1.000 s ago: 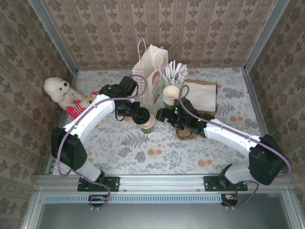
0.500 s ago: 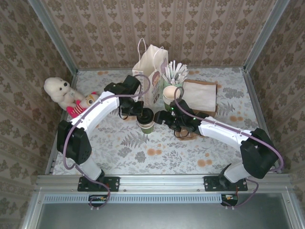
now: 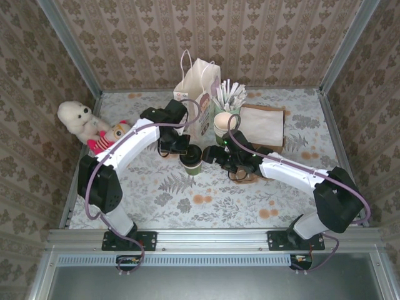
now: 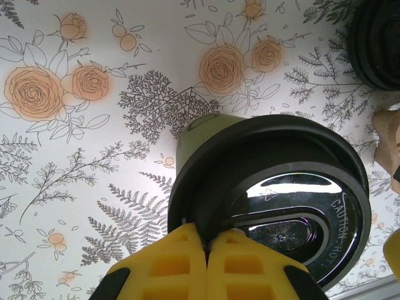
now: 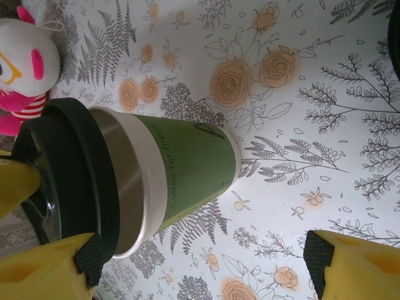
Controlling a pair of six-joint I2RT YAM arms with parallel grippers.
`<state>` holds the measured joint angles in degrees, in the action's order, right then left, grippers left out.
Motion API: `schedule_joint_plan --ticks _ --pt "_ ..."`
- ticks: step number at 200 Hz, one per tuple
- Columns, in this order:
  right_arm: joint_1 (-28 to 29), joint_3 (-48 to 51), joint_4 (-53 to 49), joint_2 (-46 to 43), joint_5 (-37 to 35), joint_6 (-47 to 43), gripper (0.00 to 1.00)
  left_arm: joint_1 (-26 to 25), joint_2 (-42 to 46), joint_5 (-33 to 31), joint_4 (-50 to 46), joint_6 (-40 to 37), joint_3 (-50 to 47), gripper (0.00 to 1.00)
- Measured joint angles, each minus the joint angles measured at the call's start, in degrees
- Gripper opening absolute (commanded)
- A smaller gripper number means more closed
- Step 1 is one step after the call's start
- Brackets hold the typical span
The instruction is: Pack the takeout coffee
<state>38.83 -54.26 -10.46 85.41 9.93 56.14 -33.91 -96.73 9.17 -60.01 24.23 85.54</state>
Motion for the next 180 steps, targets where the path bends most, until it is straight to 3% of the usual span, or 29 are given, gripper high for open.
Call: schedule_joint_plan --ticks 180 --pt "0.0 -0.2 0.0 1.3 1.1 1.1 0.86 -0.6 -1.5 -0.1 -0.7 -0.9 0.5 0.00"
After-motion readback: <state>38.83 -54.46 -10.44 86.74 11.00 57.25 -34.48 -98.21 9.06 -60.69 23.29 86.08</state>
